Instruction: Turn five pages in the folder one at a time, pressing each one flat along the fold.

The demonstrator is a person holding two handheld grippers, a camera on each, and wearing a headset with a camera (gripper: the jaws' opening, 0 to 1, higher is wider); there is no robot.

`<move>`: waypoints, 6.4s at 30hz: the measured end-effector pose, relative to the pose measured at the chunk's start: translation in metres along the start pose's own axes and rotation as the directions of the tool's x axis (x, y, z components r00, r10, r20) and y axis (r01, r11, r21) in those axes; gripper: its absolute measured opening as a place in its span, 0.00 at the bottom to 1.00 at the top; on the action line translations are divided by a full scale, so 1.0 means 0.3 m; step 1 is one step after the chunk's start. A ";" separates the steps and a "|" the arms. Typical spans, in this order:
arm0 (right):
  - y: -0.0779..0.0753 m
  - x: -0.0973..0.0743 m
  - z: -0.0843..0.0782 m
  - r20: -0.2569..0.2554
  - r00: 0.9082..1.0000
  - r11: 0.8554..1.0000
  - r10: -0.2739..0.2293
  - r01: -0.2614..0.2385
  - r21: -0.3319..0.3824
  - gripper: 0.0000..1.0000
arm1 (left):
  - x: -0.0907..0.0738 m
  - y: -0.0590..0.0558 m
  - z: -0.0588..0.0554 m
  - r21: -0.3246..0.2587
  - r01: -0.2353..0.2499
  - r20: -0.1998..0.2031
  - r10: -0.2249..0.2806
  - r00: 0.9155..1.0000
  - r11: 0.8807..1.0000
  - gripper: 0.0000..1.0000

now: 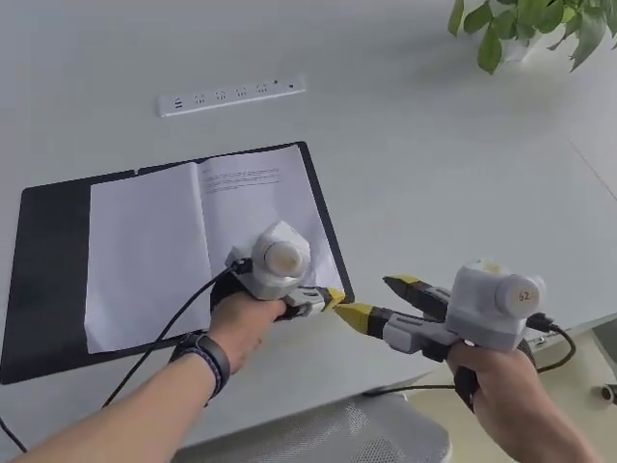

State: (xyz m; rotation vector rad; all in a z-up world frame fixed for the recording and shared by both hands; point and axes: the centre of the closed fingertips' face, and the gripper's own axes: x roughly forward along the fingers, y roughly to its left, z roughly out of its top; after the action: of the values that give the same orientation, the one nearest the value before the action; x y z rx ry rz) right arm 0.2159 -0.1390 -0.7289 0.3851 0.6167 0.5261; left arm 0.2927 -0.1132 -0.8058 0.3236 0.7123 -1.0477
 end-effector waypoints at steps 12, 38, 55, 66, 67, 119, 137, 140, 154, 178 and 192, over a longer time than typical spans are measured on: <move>-0.002 0.008 0.006 0.002 1.000 1.000 0.013 -0.013 0.002 0.64 | -0.003 0.003 -0.002 0.004 0.011 0.028 -0.011 1.000 1.000 0.72; -0.014 -0.001 0.001 0.024 1.000 0.999 0.004 -0.005 0.045 0.61 | -0.038 0.024 -0.019 -0.073 0.024 0.049 -0.020 0.999 0.997 0.63; -0.010 0.037 0.013 0.014 0.999 0.998 0.029 -0.029 0.049 0.59 | -0.055 0.032 -0.025 -0.109 0.032 0.061 -0.026 0.998 0.994 0.59; -0.010 0.214 0.116 0.039 0.991 0.986 0.132 -0.135 0.093 0.54 | -0.053 0.031 -0.025 -0.101 0.023 0.059 -0.017 0.998 0.995 0.59; -0.011 0.228 0.117 0.036 0.990 0.985 0.137 -0.140 0.099 0.54 | -0.053 0.032 -0.025 -0.099 0.022 0.059 -0.017 0.998 0.995 0.59; -0.112 0.343 0.057 0.007 0.997 0.919 0.074 -0.071 0.389 0.00 | -0.115 0.014 -0.020 -0.081 0.036 0.038 -0.033 0.999 0.996 0.70; -0.042 0.350 0.129 0.044 0.995 0.916 0.085 -0.095 0.389 0.00 | -0.234 0.077 -0.026 -0.107 -0.011 0.081 0.019 0.997 0.994 0.73; -0.030 0.353 0.143 0.062 0.994 0.911 0.091 -0.108 0.398 0.00 | -0.255 0.097 -0.027 -0.120 -0.020 0.092 0.031 0.995 0.993 0.73; 0.079 0.385 0.195 0.103 0.985 0.909 0.141 -0.170 0.381 0.00 | -0.404 0.205 -0.099 -0.167 -0.095 0.112 0.114 0.987 0.981 0.73; 0.383 0.524 0.251 0.101 0.950 0.891 0.296 -0.312 0.331 0.00 | -0.698 0.361 -0.318 -0.266 -0.229 0.101 0.263 0.959 0.936 0.75; 0.546 0.627 0.208 0.018 0.923 0.880 0.384 -0.371 0.295 0.00 | -0.850 0.412 -0.399 -0.340 -0.302 0.119 0.359 0.926 0.891 0.77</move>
State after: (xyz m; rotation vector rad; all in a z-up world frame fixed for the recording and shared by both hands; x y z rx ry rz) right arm 0.3286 0.0878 -0.6854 0.7895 0.6647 0.8215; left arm 0.2774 0.1851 -0.7327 0.0659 0.6230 -0.6133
